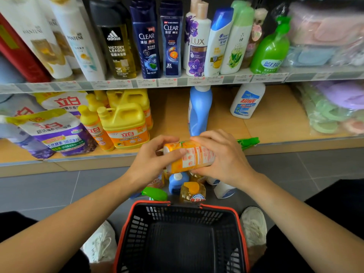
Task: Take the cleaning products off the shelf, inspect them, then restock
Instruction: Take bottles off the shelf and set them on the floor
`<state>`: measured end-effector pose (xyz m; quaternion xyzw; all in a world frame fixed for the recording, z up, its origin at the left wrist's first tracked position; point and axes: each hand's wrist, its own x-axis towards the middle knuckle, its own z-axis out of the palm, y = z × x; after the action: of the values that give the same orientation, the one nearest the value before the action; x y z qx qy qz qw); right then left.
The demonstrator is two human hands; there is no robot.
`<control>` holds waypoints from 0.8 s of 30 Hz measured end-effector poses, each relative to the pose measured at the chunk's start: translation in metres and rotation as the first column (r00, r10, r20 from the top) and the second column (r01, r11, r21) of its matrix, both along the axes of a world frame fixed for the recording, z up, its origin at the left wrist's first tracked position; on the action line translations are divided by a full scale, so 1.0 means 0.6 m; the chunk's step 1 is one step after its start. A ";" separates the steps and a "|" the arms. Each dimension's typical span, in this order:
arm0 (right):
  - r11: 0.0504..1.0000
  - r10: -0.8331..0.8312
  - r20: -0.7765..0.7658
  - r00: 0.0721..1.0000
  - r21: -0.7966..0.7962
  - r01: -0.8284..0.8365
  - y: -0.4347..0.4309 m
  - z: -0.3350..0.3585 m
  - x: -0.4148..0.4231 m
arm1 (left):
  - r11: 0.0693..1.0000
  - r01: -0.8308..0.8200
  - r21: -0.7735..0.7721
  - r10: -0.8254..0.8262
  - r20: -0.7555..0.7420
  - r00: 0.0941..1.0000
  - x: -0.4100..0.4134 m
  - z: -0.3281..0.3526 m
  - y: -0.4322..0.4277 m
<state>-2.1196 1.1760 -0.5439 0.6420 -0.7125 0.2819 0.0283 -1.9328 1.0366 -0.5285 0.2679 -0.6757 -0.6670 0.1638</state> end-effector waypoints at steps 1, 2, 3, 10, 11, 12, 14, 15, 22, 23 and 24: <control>1.000 -0.003 -0.023 1.000 -0.006 0.003 -0.001 0.000 0.002 | 1.000 -0.023 0.009 0.023 -0.006 1.000 0.000 0.000 -0.002; 1.000 -0.005 -0.024 1.000 0.011 0.005 -0.002 0.002 0.005 | 0.999 -0.031 -0.020 0.031 -0.021 0.999 0.001 -0.001 -0.004; 0.999 -0.005 -0.011 1.000 0.050 0.005 -0.003 0.006 0.006 | 0.998 -0.023 -0.065 0.021 -0.035 0.999 0.004 0.000 -0.006; 0.939 -0.013 0.305 0.952 0.331 -0.093 0.000 0.026 0.001 | 0.917 0.109 -0.383 -0.141 -0.058 0.988 0.015 0.007 -0.001; 0.947 -0.001 0.368 0.930 0.299 -0.118 0.001 0.024 0.003 | 0.900 0.115 -0.421 -0.160 -0.073 0.984 0.014 0.007 0.000; 0.955 0.007 0.441 0.898 0.262 -0.137 0.002 0.022 0.005 | 0.892 0.108 -0.439 -0.165 -0.095 0.982 0.013 0.009 0.000; 0.967 -0.002 0.585 0.811 0.209 -0.148 0.003 0.016 0.008 | 0.903 0.079 -0.423 -0.162 -0.164 0.973 0.009 0.013 -0.001; 0.971 -0.013 0.635 0.773 0.192 -0.141 0.003 0.013 0.009 | 0.918 0.071 -0.390 -0.159 -0.198 0.967 0.007 0.015 -0.003; 0.976 -0.014 0.721 0.693 0.161 -0.148 0.001 -0.008 0.014 | 0.979 0.037 -0.200 -0.079 -0.210 0.975 -0.001 0.031 -0.009; 0.974 -0.005 0.736 0.677 0.157 -0.164 0.001 -0.010 0.017 | 0.982 0.022 -0.187 -0.063 -0.215 0.975 -0.001 0.031 -0.010; 0.973 0.000 0.749 0.663 0.152 -0.172 0.000 -0.010 0.020 | 0.984 0.004 -0.180 -0.043 -0.216 0.975 -0.001 0.030 -0.011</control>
<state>-2.1076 1.1763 -0.5501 0.5033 -0.6559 0.4437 -0.3460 -1.9334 1.0297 -0.5103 0.1688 -0.7137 -0.6310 0.2528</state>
